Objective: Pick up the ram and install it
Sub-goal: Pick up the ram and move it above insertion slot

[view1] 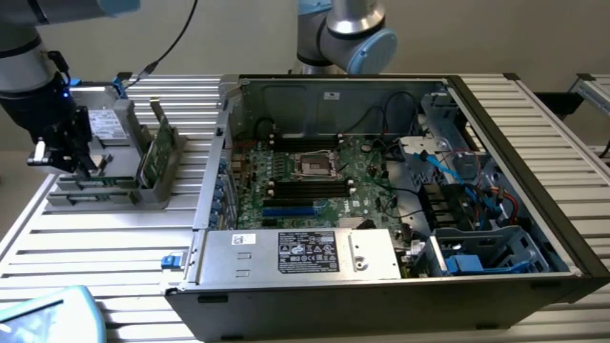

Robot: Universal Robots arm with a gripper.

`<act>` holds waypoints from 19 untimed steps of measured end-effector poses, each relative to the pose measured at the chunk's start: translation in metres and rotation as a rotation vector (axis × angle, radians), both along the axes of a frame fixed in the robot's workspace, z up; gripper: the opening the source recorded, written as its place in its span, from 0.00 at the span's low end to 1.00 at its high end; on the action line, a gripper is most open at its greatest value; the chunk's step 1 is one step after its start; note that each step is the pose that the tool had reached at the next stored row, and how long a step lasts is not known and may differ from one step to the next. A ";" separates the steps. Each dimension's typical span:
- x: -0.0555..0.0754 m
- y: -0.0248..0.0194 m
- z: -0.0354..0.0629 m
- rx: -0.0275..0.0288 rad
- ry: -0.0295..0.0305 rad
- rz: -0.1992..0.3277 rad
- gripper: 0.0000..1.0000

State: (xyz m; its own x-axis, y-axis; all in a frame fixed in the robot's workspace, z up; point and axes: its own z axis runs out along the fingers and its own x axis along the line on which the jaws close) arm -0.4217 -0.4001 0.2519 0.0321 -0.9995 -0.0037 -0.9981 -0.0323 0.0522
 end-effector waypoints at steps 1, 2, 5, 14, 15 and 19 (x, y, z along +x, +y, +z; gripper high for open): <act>0.000 -0.0002 -0.0017 0.0000 -0.0001 0.001 0.31; 0.000 -0.0004 -0.0036 0.0000 -0.0001 0.002 0.31; 0.001 -0.0009 -0.0090 0.0000 0.0000 0.004 0.31; 0.001 -0.0022 -0.0255 0.0001 -0.0001 0.012 0.31; 0.001 -0.0024 -0.0273 0.0000 -0.0001 0.013 0.31; 0.001 -0.0031 -0.0346 0.0000 -0.0001 0.014 0.31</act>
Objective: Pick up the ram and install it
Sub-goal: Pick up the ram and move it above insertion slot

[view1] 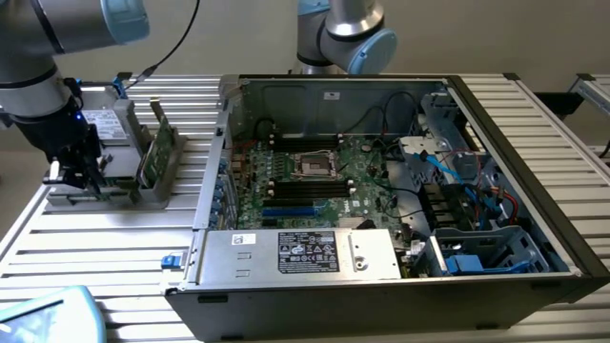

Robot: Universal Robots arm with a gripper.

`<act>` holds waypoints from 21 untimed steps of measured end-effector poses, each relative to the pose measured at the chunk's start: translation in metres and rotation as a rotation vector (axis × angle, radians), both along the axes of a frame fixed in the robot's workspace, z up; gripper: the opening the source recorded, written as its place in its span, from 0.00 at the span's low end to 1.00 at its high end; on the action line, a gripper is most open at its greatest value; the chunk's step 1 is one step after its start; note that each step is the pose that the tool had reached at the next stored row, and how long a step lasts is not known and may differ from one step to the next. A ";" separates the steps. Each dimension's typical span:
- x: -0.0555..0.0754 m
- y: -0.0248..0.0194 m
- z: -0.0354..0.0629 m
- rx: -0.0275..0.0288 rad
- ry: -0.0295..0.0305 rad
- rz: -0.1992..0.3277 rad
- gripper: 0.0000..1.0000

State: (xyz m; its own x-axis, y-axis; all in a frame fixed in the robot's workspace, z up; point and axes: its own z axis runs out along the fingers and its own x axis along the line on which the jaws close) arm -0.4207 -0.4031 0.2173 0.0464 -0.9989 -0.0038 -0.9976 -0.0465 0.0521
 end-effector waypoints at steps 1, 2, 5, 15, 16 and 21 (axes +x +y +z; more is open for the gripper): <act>0.000 -0.0001 -0.0018 0.0000 0.0000 0.000 0.31; 0.000 -0.0001 -0.0036 0.0000 0.0001 0.000 0.31; 0.000 -0.0003 -0.0090 0.0000 -0.0001 0.001 0.31; 0.000 -0.0003 -0.0176 0.0020 0.0001 0.001 0.31; 0.000 -0.0003 -0.0194 0.0023 -0.0001 0.001 0.31; 0.000 -0.0003 -0.0207 0.0145 0.0000 0.001 0.31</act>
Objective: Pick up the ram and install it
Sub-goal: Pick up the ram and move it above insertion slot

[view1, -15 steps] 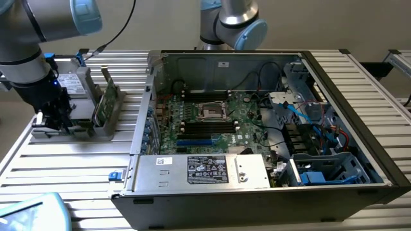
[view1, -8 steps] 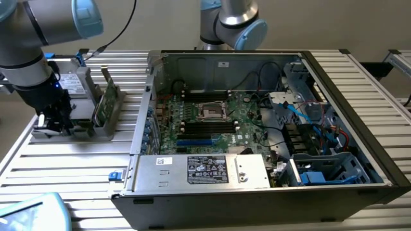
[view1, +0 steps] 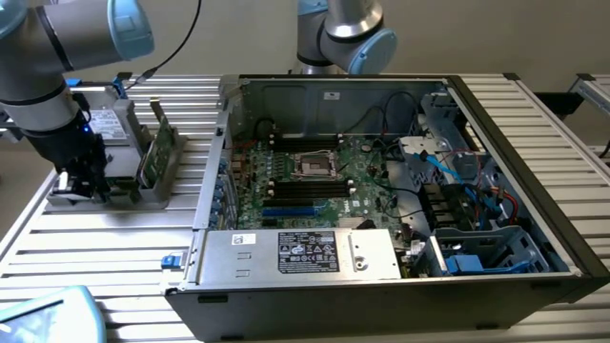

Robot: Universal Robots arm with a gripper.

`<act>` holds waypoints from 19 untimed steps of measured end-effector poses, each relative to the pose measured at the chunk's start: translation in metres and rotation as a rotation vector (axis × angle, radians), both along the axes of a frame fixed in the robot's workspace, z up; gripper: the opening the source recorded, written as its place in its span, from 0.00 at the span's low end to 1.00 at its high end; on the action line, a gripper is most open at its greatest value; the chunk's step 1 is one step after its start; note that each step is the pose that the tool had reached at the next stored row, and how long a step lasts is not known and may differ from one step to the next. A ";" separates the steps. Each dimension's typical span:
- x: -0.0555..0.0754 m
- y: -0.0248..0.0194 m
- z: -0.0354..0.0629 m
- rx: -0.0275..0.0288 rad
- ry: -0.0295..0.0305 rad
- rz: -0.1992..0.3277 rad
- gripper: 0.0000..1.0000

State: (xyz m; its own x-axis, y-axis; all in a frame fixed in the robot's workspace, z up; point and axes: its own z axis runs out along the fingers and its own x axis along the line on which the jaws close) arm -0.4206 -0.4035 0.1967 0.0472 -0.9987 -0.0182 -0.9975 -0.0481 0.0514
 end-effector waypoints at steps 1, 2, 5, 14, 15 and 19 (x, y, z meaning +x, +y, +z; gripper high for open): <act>0.000 0.0000 0.0000 0.0062 0.0000 0.000 0.31; 0.000 0.0001 0.0000 0.0106 0.0000 0.000 0.31; 0.000 0.0001 -0.0001 0.0115 -0.0001 0.000 0.31; 0.000 0.0001 -0.0018 0.0112 0.0057 0.000 0.31; 0.000 0.0000 -0.0018 0.0111 0.0061 0.000 0.31; 0.000 0.0001 -0.0019 0.0112 0.0062 0.000 0.31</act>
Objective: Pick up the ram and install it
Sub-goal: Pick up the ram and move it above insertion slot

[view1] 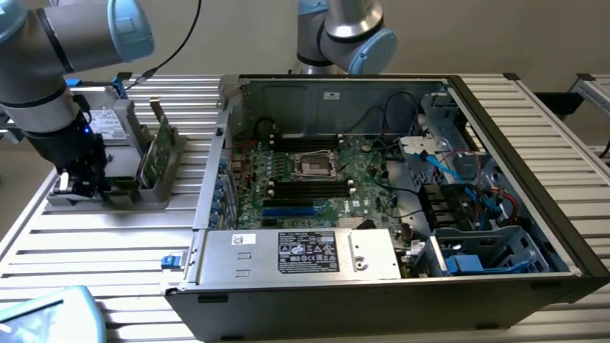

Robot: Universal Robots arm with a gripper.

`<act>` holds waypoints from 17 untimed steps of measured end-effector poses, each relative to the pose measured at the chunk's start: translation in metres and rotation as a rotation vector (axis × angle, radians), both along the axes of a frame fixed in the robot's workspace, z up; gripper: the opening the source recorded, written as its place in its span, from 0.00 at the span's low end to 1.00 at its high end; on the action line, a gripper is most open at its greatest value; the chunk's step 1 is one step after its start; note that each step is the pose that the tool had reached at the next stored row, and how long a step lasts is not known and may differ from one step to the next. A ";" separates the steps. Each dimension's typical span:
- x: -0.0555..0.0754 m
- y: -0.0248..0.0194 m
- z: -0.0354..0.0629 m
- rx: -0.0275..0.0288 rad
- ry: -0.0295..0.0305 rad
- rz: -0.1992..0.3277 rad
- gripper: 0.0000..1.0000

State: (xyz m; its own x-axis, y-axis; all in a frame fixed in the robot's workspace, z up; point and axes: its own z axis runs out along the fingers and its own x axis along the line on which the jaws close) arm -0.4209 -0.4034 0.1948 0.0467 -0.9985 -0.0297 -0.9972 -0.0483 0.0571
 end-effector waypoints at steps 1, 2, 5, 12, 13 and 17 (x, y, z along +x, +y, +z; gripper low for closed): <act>0.000 0.0000 0.0000 0.0000 -0.0001 0.000 0.31; 0.000 0.0000 0.0000 0.0000 -0.0001 0.000 0.31; 0.000 0.0000 0.0000 -0.0002 0.0000 0.000 0.22; 0.000 0.0000 0.0000 -0.0003 0.0000 0.000 0.14; 0.000 0.0000 0.0000 -0.0003 0.0000 0.000 0.14; 0.000 0.0000 0.0000 -0.0003 0.0000 0.000 0.14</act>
